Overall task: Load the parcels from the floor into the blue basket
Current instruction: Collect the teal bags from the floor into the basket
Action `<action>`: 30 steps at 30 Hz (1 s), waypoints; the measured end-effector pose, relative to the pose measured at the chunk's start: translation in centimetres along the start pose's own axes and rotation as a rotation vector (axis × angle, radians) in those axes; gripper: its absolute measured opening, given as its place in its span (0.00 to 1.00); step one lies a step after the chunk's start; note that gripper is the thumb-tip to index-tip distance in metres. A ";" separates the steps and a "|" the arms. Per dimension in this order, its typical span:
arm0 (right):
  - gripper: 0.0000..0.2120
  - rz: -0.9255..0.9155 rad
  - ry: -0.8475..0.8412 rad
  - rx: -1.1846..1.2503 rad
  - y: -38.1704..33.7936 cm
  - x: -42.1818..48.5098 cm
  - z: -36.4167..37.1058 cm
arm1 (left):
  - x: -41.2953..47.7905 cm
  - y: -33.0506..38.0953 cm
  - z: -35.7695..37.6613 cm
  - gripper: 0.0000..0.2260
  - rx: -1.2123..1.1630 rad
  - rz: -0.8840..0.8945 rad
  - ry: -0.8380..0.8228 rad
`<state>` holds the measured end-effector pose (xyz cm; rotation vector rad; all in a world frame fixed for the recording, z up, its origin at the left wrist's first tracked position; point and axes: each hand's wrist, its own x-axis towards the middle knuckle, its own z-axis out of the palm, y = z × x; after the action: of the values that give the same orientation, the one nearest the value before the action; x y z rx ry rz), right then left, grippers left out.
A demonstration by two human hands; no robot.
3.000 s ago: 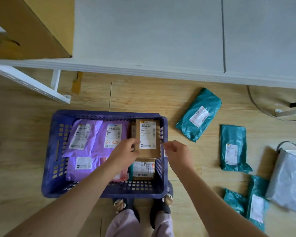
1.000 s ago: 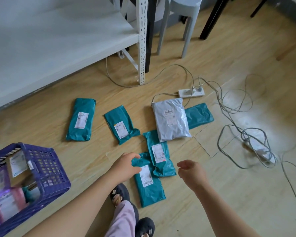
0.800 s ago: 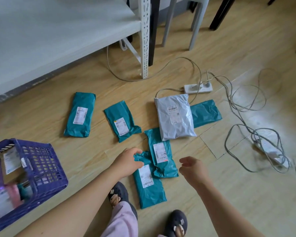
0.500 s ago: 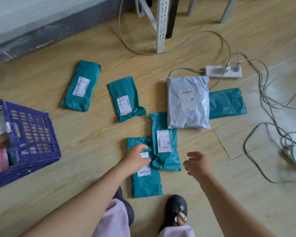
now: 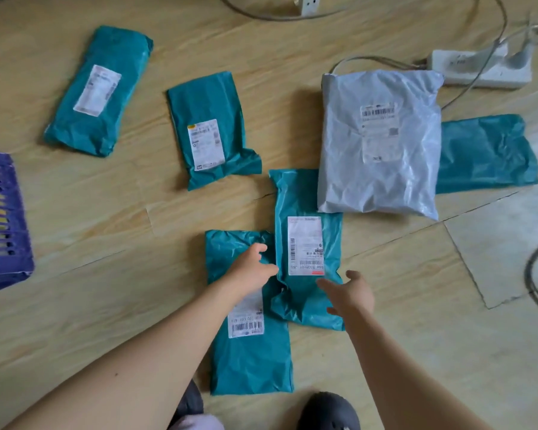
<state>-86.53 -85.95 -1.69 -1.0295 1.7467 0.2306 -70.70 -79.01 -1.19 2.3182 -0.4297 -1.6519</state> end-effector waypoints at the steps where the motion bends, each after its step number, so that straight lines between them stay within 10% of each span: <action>1: 0.30 0.000 0.006 0.010 0.1 0.9 0.8 | 1.0 -0.4 0.3 0.26 -0.015 -0.015 -0.010; 7: 0.31 -0.007 0.033 0.065 0.7 4.5 5.1 | 4.4 -1.3 1.4 0.31 -0.115 -0.136 -0.105; 13: 0.11 0.028 -0.108 0.049 -1.6 3.2 4.8 | 2.9 -0.1 0.5 0.28 -0.175 -0.145 -0.137; 30: 0.10 -0.250 -0.163 -0.421 -14.3 -23.6 -7.3 | -22.2 7.5 -14.2 0.25 -0.366 -0.039 0.065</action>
<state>-79.09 -86.60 25.89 -1.4765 1.4351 0.5233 -64.78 -76.83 25.48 2.1092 -0.0607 -1.5182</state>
